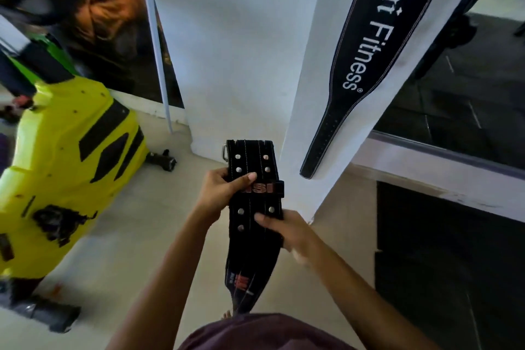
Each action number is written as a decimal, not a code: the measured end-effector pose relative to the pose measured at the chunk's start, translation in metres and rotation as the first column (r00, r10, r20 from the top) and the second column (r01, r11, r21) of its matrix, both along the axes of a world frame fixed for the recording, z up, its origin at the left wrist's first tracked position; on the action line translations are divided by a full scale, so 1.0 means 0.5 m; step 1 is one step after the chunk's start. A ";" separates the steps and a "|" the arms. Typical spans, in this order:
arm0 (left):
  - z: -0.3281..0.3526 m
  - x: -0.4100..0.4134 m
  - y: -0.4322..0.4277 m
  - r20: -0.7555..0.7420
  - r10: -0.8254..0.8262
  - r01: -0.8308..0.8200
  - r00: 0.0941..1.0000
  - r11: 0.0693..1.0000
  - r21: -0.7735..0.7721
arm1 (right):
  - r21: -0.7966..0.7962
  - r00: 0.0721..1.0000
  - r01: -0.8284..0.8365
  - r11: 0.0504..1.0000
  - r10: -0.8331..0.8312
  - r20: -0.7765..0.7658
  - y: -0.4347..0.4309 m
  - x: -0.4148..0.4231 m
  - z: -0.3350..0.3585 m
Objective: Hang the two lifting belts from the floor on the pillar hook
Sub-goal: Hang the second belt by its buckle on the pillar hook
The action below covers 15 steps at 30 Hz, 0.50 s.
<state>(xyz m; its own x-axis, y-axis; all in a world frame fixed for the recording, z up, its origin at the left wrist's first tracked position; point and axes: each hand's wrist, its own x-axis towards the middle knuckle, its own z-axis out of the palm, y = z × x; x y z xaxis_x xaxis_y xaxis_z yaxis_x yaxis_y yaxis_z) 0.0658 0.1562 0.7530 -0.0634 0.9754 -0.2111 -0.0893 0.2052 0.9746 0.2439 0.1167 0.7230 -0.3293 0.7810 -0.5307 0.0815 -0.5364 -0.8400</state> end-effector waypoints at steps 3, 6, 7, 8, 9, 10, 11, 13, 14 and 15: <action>-0.001 -0.013 -0.006 -0.045 -0.006 0.004 0.999 1.000 -0.029 | 0.017 1.000 -0.022 1.000 0.021 0.011 -0.059 -0.013 -0.022; 0.000 -0.003 -0.021 -0.070 -0.060 0.058 0.996 0.998 -0.032 | 0.060 0.990 0.090 0.994 -0.083 -0.115 -0.025 -0.006 0.015; 0.000 0.003 -0.026 -0.070 -0.084 0.083 0.994 0.996 -0.024 | 0.069 0.980 0.136 0.988 -0.124 -0.157 0.000 -0.003 0.031; 0.002 0.009 -0.031 -0.068 -0.116 0.115 0.991 0.993 -0.016 | 0.072 0.971 0.180 0.981 -0.165 -0.174 0.028 0.001 0.046; 0.006 0.018 -0.035 -0.070 -0.154 0.154 0.986 0.988 -0.013 | 0.071 0.962 0.226 0.971 -0.212 -0.171 0.057 0.007 0.060; 0.012 0.026 -0.039 -0.077 -0.191 0.191 0.979 0.982 -0.005 | 0.060 0.953 0.270 0.961 -0.258 -0.157 0.084 0.013 0.074; 0.015 0.033 -0.040 -0.091 -0.216 0.217 0.972 0.976 0.006 | 0.046 0.947 0.300 0.953 -0.291 -0.139 0.107 0.018 0.090; 0.023 0.047 -0.039 -0.120 -0.227 0.233 0.967 0.972 0.040 | 0.038 0.941 0.318 0.947 -0.311 -0.135 0.140 0.030 0.108; 0.027 0.050 -0.038 -0.123 -0.216 0.224 0.969 0.973 0.054 | 0.044 0.943 0.311 0.949 -0.303 -0.138 0.147 0.034 0.112; 0.031 0.051 -0.035 -0.118 -0.203 0.212 0.972 0.975 0.066 | 0.049 0.949 0.294 0.955 -0.285 -0.137 0.147 0.035 0.112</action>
<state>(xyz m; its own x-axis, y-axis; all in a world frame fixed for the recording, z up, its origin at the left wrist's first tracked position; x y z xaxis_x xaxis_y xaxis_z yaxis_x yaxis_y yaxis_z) 0.0911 0.1388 0.7687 0.1235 0.9828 -0.1373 0.0559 0.1312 0.9898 0.2615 0.1901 0.7788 -0.1452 0.8856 -0.4413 -0.1785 -0.4621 -0.8687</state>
